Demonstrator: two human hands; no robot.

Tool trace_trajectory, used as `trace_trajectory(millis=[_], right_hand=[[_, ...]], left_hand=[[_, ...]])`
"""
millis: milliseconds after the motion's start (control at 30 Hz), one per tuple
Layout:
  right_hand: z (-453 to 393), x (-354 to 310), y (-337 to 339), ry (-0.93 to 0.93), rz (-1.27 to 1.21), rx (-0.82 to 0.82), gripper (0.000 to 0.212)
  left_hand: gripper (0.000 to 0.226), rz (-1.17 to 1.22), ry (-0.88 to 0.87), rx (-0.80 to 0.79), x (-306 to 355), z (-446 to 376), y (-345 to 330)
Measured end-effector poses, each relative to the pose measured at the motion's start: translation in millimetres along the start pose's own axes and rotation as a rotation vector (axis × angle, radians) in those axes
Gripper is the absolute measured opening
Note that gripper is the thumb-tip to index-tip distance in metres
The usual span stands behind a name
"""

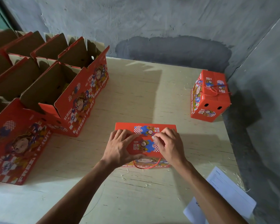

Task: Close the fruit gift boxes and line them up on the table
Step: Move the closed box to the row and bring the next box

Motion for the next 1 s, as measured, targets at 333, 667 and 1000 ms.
trace_trajectory(millis=[333, 667, 1000], right_hand=[[3.8, -7.6, -1.3, -0.002, -0.037, 0.013, 0.013], [3.6, -4.7, -4.4, -0.027, -0.059, 0.013, 0.009], [-9.6, -33.3, -25.1, -0.052, -0.075, -0.008, 0.014]], left_hand=[[0.042, 0.151, 0.042, -0.048, -8.5, -5.1, -1.2], [0.052, 1.083, 0.86, 0.161, -53.9, 35.7, -25.6], [0.043, 1.145, 0.889, 0.259, -59.2, 39.2, -30.7]])
Point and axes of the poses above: each hand's wrist, its own z-axis away from the middle knuckle, its own y-axis out of the back of the hand, x = y × z, the point moved 9 cm from there along -z, towards the middle knuckle
